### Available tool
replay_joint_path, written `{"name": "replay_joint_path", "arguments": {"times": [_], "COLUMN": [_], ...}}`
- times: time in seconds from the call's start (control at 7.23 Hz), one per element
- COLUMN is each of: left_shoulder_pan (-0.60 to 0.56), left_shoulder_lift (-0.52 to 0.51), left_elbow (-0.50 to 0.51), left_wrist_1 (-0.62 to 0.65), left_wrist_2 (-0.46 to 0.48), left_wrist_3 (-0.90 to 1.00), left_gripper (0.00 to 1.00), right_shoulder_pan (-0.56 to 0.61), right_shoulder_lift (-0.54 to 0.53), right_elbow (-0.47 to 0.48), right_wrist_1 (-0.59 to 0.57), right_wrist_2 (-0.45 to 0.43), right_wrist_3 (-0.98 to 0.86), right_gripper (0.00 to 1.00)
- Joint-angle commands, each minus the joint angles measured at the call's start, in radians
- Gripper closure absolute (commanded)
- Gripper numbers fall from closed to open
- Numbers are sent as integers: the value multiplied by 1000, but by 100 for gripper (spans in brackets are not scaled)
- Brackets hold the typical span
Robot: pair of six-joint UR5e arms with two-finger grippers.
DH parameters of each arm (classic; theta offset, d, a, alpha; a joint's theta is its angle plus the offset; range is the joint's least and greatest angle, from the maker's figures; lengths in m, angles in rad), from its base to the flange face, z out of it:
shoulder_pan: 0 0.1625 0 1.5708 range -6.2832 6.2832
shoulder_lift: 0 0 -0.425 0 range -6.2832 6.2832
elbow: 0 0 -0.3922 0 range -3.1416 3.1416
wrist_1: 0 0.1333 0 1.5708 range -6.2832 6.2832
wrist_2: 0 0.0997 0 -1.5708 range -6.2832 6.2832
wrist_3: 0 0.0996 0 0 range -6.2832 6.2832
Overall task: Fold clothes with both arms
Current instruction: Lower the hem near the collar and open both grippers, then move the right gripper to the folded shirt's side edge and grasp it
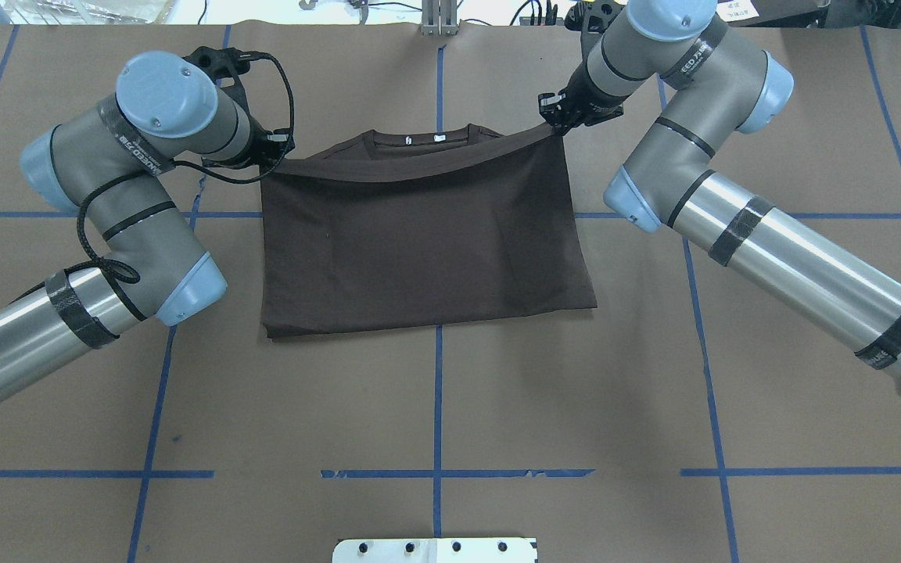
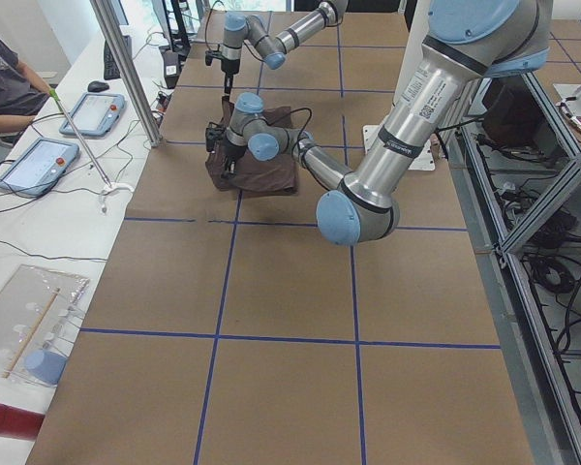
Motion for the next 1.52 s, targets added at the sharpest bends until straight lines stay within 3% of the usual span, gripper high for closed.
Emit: {"name": "replay_joint_path", "arguments": {"times": [0.0,0.14,0.28,0.55,0.97,1.38], "left_shoulder_pan": [1,-1,-4,-5,-7,1], "left_shoulder_lift": [-3,2,-3,-9,-9,2], "left_elbow": [0,6,14,9,-3,-69], "left_wrist_1": [-13,-59,-61,-55,-55,-44], "left_wrist_2": [0,1,3,-3,-3,-3], "left_wrist_3": [-9,-10,-11,-10,-13,-83], "left_gripper": [72,14,0,0,0,0], "right_shoulder_pan": [-2,-2,-1,-1,-103,-186], "right_shoulder_lift": [-4,-1,-2,-10,-219,-347], "right_elbow": [0,0,2,32,323,441], "right_wrist_1": [-1,1,-1,-1,-12,-10], "right_wrist_2": [3,2,3,22,13,-29], "right_wrist_3": [0,0,4,42,237,296], "right_gripper": [100,15,0,0,0,0]}}
